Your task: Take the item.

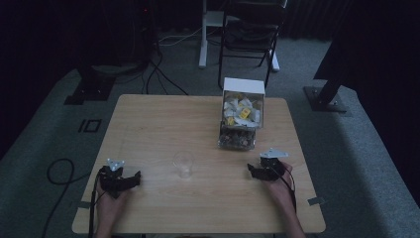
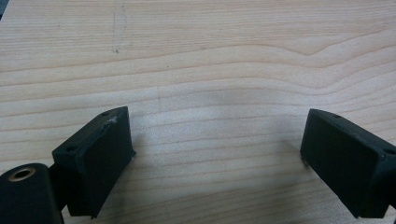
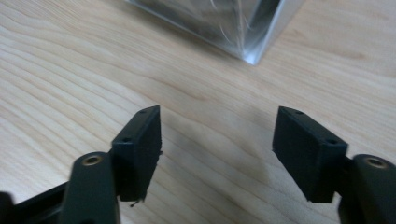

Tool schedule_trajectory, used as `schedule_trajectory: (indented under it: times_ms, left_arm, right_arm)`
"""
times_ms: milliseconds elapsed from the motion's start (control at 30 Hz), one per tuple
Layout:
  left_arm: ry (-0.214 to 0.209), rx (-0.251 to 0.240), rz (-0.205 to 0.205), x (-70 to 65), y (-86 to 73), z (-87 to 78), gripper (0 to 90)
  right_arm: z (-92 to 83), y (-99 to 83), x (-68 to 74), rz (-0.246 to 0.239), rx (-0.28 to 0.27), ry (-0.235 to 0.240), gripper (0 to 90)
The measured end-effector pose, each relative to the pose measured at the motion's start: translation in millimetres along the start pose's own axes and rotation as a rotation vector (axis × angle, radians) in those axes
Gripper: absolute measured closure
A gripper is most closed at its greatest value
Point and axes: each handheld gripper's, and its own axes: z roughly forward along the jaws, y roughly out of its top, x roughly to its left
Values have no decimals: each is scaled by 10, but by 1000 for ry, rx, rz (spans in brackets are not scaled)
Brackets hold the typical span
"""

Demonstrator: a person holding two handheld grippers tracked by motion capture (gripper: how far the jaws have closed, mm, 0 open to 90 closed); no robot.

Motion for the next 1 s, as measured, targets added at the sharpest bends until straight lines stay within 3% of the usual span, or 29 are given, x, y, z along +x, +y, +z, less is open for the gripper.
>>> schedule_trajectory:
  times_ms: [433,800,1000]
  left_arm:
    - [0,0,0,0,0,0,98]
    - [0,0,0,0,0,0,98]
    - [0,0,0,0,0,0,98]
  right_arm:
    - [-161,83,98,-36,-61,31,458]
    - [-287,182,246,-93,-123,45,582]
    - [-320,235,303,-112,-143,47,591]
